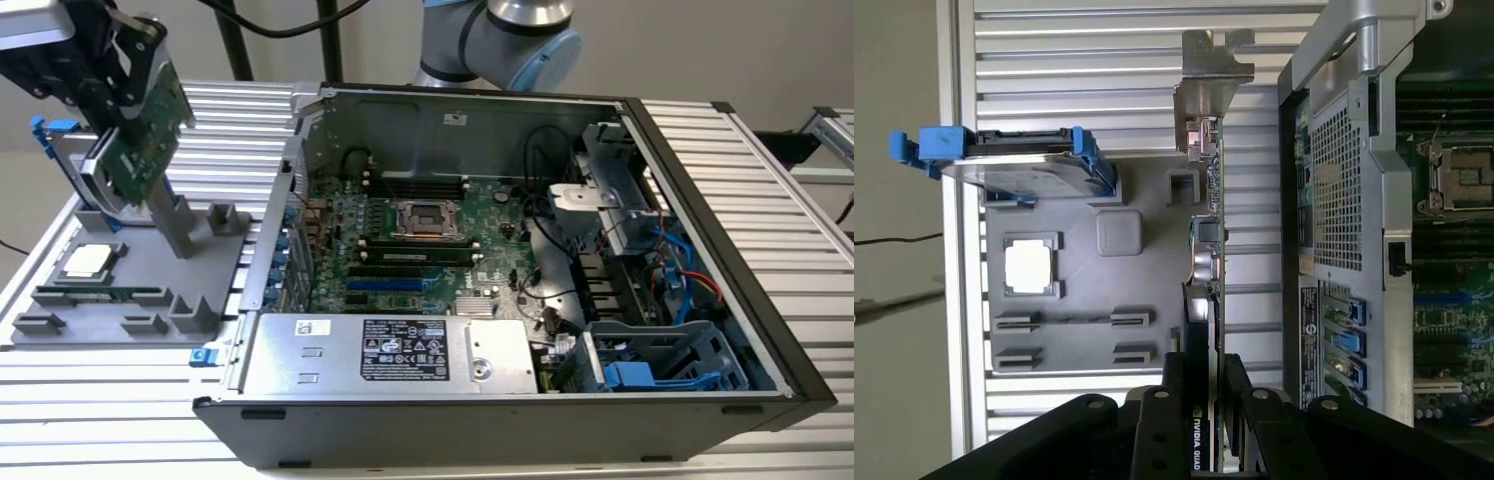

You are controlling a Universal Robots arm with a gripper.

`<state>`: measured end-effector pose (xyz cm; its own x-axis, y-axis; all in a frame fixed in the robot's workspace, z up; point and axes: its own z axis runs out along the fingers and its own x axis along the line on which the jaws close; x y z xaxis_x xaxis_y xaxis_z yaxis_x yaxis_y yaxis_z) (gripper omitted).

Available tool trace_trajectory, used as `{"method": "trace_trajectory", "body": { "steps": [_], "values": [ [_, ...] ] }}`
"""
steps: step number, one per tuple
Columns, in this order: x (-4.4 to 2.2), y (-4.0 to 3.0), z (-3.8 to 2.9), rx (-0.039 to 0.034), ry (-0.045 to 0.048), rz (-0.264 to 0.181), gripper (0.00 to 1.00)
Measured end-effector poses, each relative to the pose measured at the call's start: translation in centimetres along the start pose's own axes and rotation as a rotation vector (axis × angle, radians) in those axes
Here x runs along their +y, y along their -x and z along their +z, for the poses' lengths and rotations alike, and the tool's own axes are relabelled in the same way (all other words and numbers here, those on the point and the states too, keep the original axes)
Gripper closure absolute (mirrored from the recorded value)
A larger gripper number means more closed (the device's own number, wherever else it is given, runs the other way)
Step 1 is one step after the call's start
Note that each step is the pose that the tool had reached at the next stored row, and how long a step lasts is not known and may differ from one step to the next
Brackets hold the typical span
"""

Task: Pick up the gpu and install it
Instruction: 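Pick up the gpu and move the gpu toward the slot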

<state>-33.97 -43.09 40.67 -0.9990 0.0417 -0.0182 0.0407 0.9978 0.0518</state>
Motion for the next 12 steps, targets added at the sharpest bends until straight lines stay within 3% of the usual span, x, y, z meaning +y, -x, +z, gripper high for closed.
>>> {"method": "trace_trajectory", "body": {
  "steps": [12],
  "values": [
    [0.04,0.01,-0.7,0.0,0.0,0.0,1.0]
  ]
}}
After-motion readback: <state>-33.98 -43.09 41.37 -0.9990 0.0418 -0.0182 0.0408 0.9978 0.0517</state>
